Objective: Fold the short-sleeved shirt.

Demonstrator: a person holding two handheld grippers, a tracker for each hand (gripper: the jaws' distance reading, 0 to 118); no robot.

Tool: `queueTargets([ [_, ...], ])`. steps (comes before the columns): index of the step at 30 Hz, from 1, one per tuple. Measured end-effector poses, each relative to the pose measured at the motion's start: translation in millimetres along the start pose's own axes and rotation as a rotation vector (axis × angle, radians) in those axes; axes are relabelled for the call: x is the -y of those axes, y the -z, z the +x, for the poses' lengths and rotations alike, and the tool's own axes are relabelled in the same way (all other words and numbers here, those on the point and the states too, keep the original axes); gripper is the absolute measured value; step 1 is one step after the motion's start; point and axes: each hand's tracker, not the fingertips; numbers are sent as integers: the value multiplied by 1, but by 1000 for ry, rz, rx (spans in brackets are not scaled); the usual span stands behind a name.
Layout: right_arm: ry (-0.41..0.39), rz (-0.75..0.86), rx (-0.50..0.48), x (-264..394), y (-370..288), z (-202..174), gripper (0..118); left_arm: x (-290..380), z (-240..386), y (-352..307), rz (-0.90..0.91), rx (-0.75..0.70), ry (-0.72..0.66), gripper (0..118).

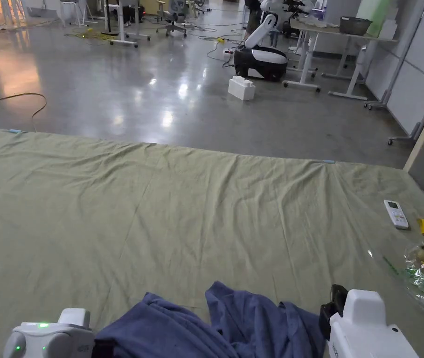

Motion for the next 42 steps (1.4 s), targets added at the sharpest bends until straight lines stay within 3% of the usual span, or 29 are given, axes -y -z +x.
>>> queueTargets([
  [4, 0, -26, 1, 8, 3, 2, 3, 10, 14, 5, 37, -72, 90, 70],
  [5, -1, -33, 3, 9, 4, 4, 3, 11, 17, 3, 41, -79, 94, 64],
  [7, -4, -42, 8, 13, 7, 8, 3, 12, 23, 0, 40, -73, 102, 35],
  [11, -1, -93, 5, 16, 24, 19, 3, 17, 26, -3, 53, -57, 133, 12],
  [17, 4, -311, -54, 29, 77, 40, 6, 20, 9, -21, 100, 19, 95, 8],
  [19, -14, -388, -76, 33, 102, 46, 32, 22, 6, -26, 113, 31, 92, 8],
  [21, -11, -460, -101, 42, 122, 49, 65, 22, 7, -31, 114, 31, 91, 8],
  [22, -3, -481, -107, 46, 129, 49, 71, 23, 7, -32, 119, 28, 88, 8],
  [28, -126, -613, -174, 78, 169, 35, 72, 27, 13, -32, 107, 14, 90, 7],
  [32, -69, -624, -186, 90, 171, 34, 61, 28, 14, -29, 99, 3, 98, 8],
  [35, -57, -617, -222, 86, 166, 33, 13, 28, 20, -31, 97, -5, 101, 8],
  [36, -51, -612, -232, 86, 164, 31, 3, 28, 20, -29, 94, -6, 103, 8],
  [38, -75, -605, -228, 86, 161, 25, 3, 27, 18, -28, 95, -7, 105, 8],
  [40, -161, -571, -204, 85, 151, 19, 3, 27, 19, -33, 106, -7, 101, 8],
  [42, -175, -547, -185, 80, 140, 18, 3, 25, 17, -40, 136, 8, 87, 8],
])
